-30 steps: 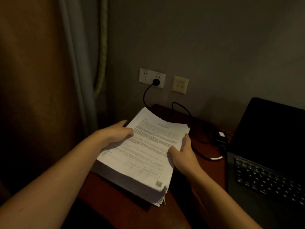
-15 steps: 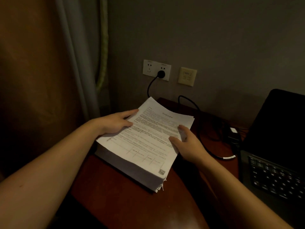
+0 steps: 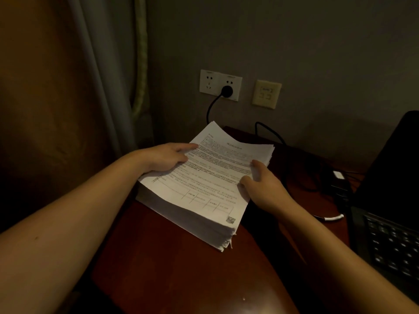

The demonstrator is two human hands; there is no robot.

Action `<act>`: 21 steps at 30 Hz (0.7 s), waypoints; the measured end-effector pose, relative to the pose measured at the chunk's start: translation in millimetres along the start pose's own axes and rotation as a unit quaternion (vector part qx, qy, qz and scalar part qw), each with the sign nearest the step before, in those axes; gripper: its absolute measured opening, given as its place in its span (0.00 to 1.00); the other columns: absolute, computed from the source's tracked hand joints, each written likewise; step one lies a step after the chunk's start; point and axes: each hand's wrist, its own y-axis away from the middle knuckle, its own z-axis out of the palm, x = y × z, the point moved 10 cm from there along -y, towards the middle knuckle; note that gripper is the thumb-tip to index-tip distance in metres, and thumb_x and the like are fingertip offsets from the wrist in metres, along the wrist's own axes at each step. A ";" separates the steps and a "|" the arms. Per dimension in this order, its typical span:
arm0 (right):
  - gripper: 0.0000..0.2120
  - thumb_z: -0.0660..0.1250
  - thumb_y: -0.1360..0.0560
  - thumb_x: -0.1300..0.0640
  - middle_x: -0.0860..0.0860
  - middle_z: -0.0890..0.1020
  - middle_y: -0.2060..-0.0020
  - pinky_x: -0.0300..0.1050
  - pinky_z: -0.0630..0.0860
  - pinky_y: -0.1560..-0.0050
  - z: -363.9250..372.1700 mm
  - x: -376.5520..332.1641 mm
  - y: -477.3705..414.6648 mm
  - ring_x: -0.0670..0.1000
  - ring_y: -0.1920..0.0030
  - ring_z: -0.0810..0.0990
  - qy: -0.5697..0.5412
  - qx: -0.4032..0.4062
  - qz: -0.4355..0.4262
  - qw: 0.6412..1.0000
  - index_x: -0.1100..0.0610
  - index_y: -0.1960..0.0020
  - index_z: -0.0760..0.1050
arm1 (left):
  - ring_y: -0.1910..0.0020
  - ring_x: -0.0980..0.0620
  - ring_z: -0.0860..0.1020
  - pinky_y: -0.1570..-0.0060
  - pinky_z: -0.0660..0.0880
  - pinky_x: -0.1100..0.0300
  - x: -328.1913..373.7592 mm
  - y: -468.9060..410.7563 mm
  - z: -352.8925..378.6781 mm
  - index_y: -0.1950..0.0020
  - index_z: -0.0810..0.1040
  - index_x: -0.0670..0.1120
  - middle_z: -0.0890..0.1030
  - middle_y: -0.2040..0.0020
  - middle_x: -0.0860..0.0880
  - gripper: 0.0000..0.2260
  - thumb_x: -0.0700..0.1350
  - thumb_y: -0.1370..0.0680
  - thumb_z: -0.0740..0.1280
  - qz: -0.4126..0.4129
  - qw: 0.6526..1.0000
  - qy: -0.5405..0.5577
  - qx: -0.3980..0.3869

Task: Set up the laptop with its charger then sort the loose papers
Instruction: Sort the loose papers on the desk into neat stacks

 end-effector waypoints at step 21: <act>0.34 0.52 0.24 0.32 0.59 0.72 0.32 0.59 0.75 0.38 -5.1 -10.5 19.7 0.62 0.38 0.75 0.255 -0.043 0.069 0.964 0.47 0.22 0.54 | 0.22 0.40 0.58 0.23 0.53 0.42 24.5 12.5 16.2 0.19 0.49 0.60 0.54 0.18 0.44 0.25 0.58 0.15 0.49 -0.056 0.957 -0.282 0.029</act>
